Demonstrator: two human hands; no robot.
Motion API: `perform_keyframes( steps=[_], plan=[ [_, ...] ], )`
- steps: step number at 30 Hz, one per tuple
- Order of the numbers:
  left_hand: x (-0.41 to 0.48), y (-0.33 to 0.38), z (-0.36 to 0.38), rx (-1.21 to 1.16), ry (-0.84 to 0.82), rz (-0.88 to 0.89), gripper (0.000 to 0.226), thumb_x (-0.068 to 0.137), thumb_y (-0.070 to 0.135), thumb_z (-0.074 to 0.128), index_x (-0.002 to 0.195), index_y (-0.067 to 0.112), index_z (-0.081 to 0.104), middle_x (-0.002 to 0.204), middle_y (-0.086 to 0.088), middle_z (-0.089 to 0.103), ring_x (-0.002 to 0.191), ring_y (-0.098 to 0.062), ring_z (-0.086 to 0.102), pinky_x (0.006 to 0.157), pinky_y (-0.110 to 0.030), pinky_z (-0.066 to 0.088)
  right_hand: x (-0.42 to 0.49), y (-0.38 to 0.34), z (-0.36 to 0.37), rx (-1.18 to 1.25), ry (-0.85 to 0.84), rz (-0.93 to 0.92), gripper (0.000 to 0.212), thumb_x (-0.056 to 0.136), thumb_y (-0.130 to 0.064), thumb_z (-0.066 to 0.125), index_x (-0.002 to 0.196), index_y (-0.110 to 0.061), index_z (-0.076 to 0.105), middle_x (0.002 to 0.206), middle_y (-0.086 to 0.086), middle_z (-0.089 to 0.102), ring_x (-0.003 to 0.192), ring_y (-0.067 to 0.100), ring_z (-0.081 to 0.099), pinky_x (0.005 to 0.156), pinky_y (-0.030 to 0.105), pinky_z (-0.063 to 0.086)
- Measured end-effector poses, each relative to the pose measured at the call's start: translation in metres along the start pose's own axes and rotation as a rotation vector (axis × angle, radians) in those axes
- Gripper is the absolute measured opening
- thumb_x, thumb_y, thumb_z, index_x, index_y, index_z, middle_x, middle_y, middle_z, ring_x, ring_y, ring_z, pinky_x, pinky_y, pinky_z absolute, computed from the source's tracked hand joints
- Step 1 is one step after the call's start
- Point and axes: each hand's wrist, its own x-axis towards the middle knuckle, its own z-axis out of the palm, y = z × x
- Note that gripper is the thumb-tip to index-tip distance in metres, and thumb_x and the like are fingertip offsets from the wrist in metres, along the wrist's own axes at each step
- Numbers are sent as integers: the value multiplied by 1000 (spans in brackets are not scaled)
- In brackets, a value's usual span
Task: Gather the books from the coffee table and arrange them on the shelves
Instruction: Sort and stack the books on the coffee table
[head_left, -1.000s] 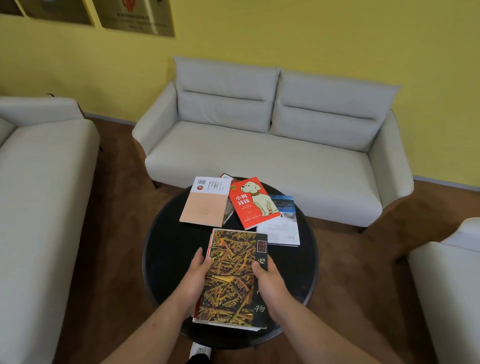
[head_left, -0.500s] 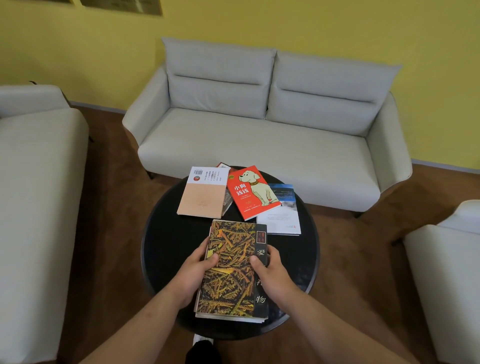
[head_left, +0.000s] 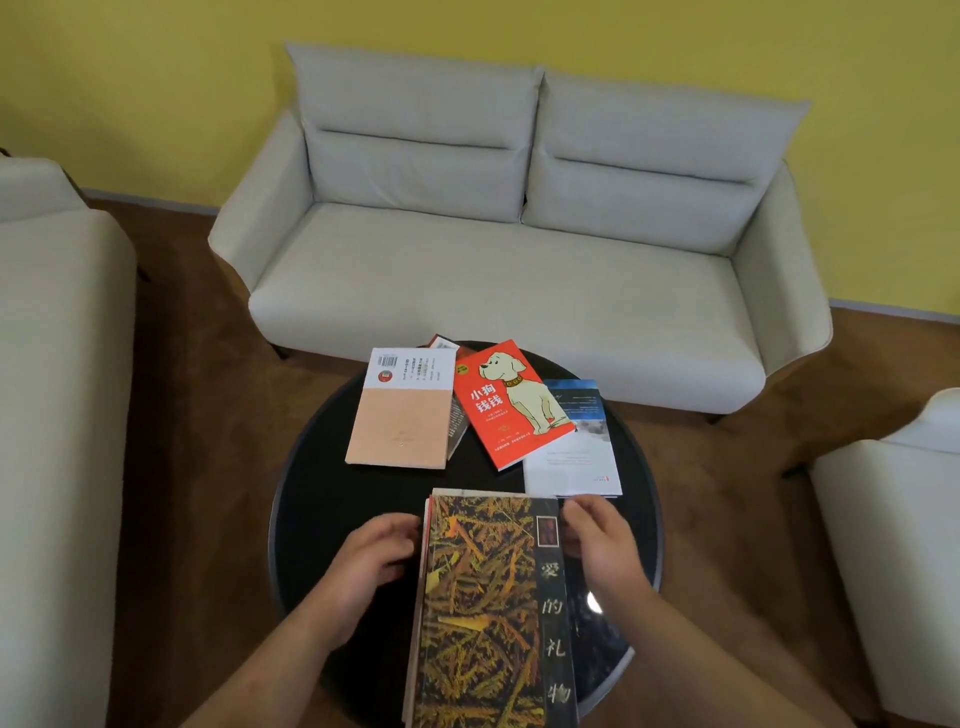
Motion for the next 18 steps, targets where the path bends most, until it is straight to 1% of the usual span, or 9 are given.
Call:
perform_keyframes(
  steps=[2,5,7,8,10,11,14,16,18],
  plan=[
    [25,17,-14,7,93,-27,28,99,14,56,125,19,63,126,-8,64,120,-27,60,107,-49,47,24,-16,5,-43,12,17,13,103,-23,58,95,-16,65,99,11,72,96,32,70,81,37,57],
    [69,42,-30,42,307,-59,35,98,15,61,132,14,59,131,-10,60,122,-28,58,108,-49,47,69,-32,17,-178,58,-9,12,103,-27,56,91,-28,61,102,-2,67,96,18,65,85,34,55],
    [94,51,-38,115,405,-60,44,95,17,66,137,13,54,135,-10,58,125,-29,56,109,-49,46,99,-36,25,-246,41,-10,10,104,-32,52,98,-28,60,110,-4,67,96,15,63,90,38,53],
    [105,52,-42,151,432,-65,45,94,18,67,137,13,53,136,-10,58,124,-29,56,108,-49,47,113,-36,28,-289,20,1,10,104,-35,53,108,-28,59,114,-6,66,98,15,63,90,38,53],
    [123,52,-49,186,444,-70,40,93,14,68,130,13,53,132,-11,61,118,-29,60,103,-50,51,138,-36,34,-404,2,14,26,102,-37,56,124,-24,53,117,-9,59,100,14,62,82,34,53],
    [130,51,-52,187,439,-77,38,92,12,67,127,12,54,129,-13,62,115,-30,61,102,-50,51,148,-37,35,-459,1,15,28,101,-37,57,125,-25,49,116,-9,56,95,13,63,75,28,52],
    [148,49,-58,191,477,-129,55,91,9,68,142,11,46,138,-17,57,124,-35,56,106,-51,47,172,-33,40,-538,34,9,34,98,-37,63,127,-26,48,119,-5,60,87,11,64,59,21,49],
    [158,47,-61,208,507,-152,65,90,9,68,149,10,39,144,-17,52,130,-37,51,108,-51,45,183,-32,43,-586,71,9,40,97,-40,65,130,-25,49,125,-1,64,94,15,66,59,22,51],
    [166,48,-62,200,485,-170,61,90,9,69,145,9,43,140,-17,55,126,-37,54,107,-53,47,191,-31,43,-661,93,-3,43,95,-44,66,129,-24,49,125,4,65,102,19,66,70,31,59]
  ],
)
